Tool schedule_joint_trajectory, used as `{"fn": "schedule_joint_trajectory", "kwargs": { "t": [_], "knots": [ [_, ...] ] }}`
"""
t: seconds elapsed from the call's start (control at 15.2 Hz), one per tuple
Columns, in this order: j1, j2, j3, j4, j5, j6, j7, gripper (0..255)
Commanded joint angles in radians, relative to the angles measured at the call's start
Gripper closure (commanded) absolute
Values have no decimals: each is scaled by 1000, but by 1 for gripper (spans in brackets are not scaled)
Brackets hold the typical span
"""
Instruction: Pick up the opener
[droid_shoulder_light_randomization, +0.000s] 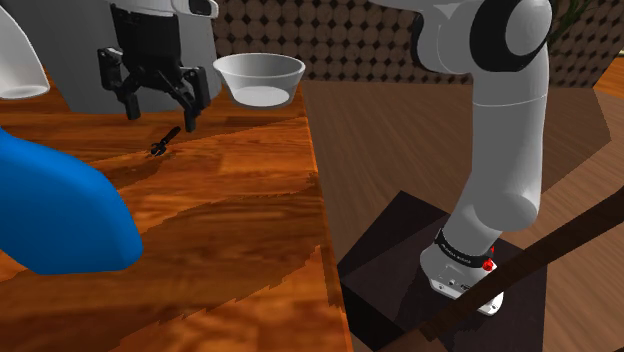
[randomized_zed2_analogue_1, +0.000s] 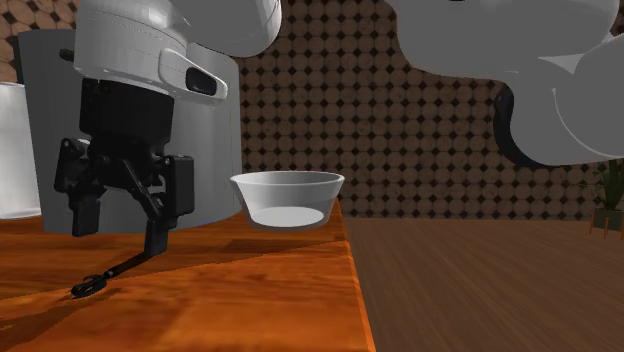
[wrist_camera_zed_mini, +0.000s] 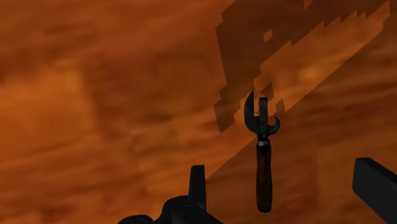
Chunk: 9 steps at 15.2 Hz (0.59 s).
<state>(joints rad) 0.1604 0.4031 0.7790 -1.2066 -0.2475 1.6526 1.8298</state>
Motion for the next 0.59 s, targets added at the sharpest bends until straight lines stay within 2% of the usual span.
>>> {"fn": "schedule_joint_trajectory", "kwargs": {
  "t": [0.0, 0.2, 0.26, 0.53],
  "knots": [
    [-11, -7, 0, -39, 5, 33, 0, 0],
    [-21, -14, 1, -72, 10, 59, -1, 0],
    [-20, -13, 1, -69, 9, 58, 0, 255],
    [-19, -12, 1, -69, 9, 58, 0, 255]
  ]
}}
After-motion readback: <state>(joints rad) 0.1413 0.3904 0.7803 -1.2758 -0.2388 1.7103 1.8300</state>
